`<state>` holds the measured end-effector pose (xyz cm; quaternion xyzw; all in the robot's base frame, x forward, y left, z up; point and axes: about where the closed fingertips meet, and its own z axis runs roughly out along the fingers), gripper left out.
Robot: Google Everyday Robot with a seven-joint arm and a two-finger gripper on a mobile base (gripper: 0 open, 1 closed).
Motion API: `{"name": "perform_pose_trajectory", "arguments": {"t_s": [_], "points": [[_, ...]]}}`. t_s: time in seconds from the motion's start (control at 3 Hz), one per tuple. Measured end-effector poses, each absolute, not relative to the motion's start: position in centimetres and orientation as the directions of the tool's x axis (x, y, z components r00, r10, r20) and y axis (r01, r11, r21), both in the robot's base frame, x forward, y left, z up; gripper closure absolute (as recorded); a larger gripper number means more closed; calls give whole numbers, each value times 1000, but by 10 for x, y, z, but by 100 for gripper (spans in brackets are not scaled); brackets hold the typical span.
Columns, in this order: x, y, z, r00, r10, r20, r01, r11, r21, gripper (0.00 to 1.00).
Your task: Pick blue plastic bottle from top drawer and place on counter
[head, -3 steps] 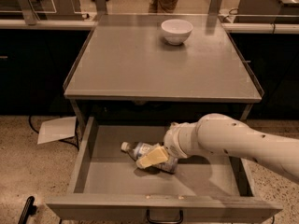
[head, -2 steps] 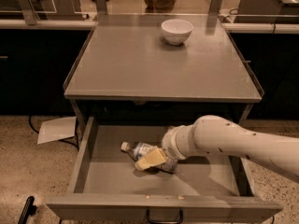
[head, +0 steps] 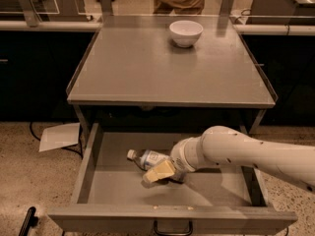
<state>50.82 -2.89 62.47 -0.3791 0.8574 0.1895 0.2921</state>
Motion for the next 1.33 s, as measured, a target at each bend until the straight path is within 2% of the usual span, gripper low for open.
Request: {"name": "perform_pose_trajectory", "arguments": {"t_s": [0.33, 0.67, 1.33], "points": [[507, -28, 614, -557, -544, -627, -755, 647, 110, 0], [505, -31, 601, -585, -549, -597, -738, 666, 110, 19], [506, -31, 601, -588, -548, -595, -736, 668, 112, 66]]}}
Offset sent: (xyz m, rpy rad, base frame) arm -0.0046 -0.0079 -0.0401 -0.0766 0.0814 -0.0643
